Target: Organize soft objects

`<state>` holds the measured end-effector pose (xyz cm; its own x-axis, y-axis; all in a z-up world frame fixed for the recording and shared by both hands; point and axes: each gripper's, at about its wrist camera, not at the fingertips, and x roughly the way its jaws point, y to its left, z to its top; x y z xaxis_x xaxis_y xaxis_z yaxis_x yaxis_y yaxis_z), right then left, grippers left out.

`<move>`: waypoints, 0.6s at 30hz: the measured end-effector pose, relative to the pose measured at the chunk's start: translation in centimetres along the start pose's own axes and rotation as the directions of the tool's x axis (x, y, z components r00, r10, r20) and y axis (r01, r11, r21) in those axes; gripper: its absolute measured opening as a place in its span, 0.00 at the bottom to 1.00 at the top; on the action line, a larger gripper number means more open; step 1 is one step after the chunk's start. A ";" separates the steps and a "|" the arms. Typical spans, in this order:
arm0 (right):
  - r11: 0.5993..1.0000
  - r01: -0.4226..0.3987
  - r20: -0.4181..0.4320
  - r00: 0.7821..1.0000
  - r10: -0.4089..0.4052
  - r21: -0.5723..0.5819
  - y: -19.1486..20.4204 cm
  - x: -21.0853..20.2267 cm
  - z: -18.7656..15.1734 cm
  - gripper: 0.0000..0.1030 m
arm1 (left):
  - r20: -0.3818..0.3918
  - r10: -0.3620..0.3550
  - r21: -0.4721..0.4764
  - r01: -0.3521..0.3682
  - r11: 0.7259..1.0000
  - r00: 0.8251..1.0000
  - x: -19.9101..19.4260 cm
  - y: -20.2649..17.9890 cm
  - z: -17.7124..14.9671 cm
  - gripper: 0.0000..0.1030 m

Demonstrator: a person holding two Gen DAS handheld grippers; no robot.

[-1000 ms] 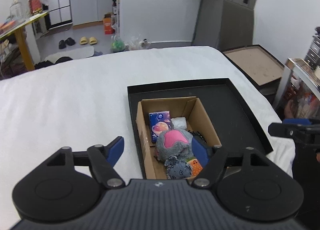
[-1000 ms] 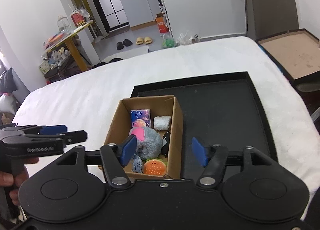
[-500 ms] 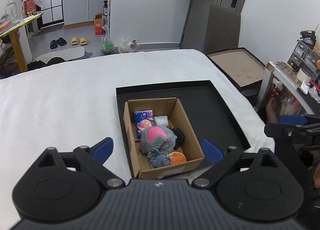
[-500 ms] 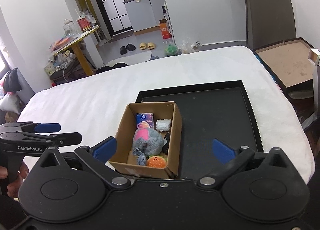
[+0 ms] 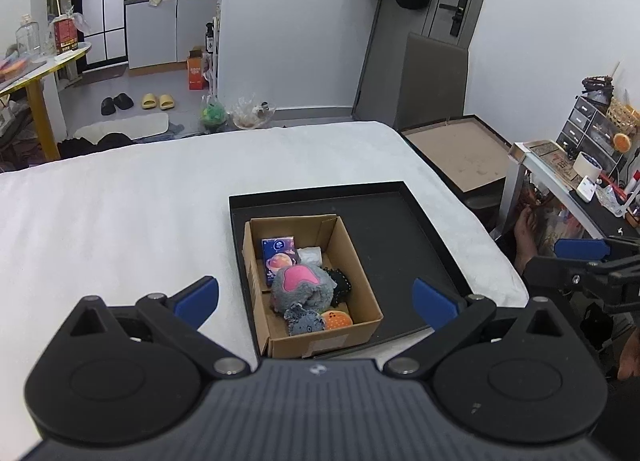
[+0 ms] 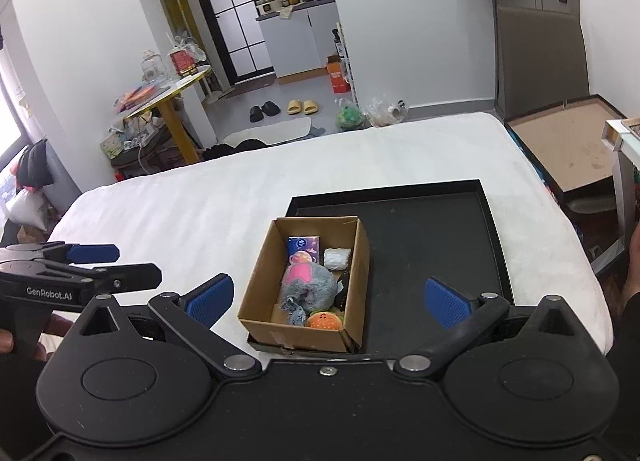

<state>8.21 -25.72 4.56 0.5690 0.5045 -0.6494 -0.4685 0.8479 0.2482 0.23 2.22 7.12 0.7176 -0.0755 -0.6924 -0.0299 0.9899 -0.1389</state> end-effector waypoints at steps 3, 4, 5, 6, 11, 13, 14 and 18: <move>1.000 -0.003 0.003 1.000 0.003 -0.006 0.3 -0.7 -0.2 1.00 | 0.003 -0.007 -0.008 0.007 1.000 1.000 -0.8 0.0 -0.1 1.00; 1.000 -0.003 0.002 1.000 0.003 -0.007 0.4 -0.9 -0.2 1.00 | 0.004 -0.008 -0.008 0.008 1.000 1.000 -1.1 0.0 -0.1 1.00; 1.000 -0.007 0.002 1.000 0.007 -0.007 0.6 -1.1 -0.3 1.00 | 0.006 -0.007 -0.005 0.007 1.000 1.000 -1.4 -0.1 -0.1 1.00; 1.000 -0.012 0.002 1.000 0.012 -0.006 0.7 -1.3 -0.3 1.00 | 0.009 -0.008 0.001 0.008 1.000 1.000 -1.7 -0.2 -0.2 1.00; 1.000 -0.026 0.014 1.000 0.026 -0.016 1.4 -2.2 -0.3 1.00 | 0.023 0.000 0.017 0.000 1.000 1.000 -2.8 -0.6 -0.6 1.00; 0.999 -0.032 0.021 0.999 0.032 -0.017 1.7 -2.6 -0.4 1.00 | 0.030 0.008 0.017 -0.009 1.000 1.000 -3.2 -0.6 -0.7 1.00; 0.999 -0.032 0.023 0.999 0.033 -0.018 1.8 -2.8 -0.4 1.00 | 0.033 0.012 0.018 -0.013 1.000 0.999 -3.3 -0.7 -0.8 1.00; 0.999 -0.034 0.029 0.999 0.035 -0.030 2.3 -3.4 -0.6 1.00 | 0.042 0.001 0.016 -0.002 1.000 0.999 -4.0 -0.7 -1.1 1.00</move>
<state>4.76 -25.61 6.88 0.5713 0.5386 -0.6193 -0.5076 0.8248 0.2491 -3.35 1.67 9.23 0.7462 -0.0695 -0.6621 -0.0197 0.9918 -0.1263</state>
